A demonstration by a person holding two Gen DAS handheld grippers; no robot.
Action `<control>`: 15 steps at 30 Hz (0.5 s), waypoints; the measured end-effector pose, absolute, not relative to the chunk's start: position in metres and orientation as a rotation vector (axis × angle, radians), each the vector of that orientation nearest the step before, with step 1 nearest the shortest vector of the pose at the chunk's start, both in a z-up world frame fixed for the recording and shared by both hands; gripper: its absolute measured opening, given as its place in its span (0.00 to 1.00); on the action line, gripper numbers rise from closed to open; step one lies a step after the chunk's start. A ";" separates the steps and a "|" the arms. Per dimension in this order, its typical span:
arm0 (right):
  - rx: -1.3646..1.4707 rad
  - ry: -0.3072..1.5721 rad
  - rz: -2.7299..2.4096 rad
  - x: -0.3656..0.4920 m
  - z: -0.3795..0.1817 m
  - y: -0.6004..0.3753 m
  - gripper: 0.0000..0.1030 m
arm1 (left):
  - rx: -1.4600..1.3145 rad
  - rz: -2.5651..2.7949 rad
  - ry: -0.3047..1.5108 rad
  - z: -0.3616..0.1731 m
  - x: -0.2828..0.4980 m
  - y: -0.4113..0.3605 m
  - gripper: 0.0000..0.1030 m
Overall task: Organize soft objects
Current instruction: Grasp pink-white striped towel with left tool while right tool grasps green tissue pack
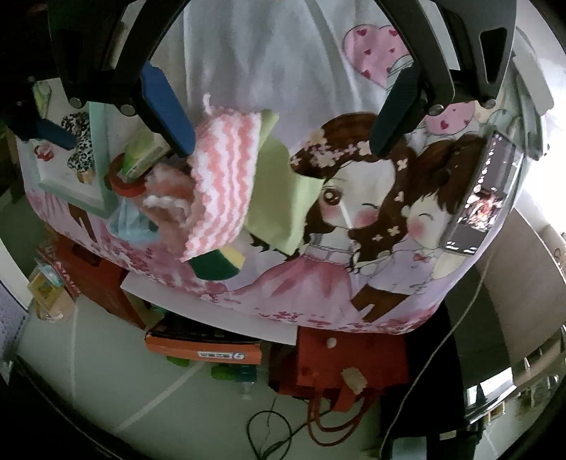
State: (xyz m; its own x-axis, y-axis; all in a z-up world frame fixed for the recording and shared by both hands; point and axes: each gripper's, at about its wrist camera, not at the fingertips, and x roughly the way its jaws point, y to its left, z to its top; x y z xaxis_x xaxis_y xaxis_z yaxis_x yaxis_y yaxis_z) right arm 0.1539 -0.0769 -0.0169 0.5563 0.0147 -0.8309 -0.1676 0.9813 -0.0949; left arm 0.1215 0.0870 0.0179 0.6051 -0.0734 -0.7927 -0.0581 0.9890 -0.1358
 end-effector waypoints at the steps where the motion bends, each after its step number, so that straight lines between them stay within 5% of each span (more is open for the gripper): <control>1: -0.171 0.980 0.111 0.156 -0.019 -0.076 1.00 | -0.155 -0.015 0.921 0.017 0.123 0.086 0.96; 7: -0.181 1.000 0.130 0.170 -0.035 -0.072 0.99 | -0.134 -0.069 0.925 0.013 0.135 0.072 0.96; 15: -0.175 1.010 0.159 0.185 -0.046 -0.072 0.83 | -0.071 -0.085 0.956 -0.002 0.152 0.055 0.96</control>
State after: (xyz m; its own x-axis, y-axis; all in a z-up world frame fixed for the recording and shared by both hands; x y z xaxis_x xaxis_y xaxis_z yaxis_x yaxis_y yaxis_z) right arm 0.1850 -0.0717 -0.0456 0.5228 0.0515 -0.8509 -0.2131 0.9744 -0.0720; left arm 0.1523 0.0546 -0.0017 0.5739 -0.1035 -0.8124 0.0406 0.9944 -0.0980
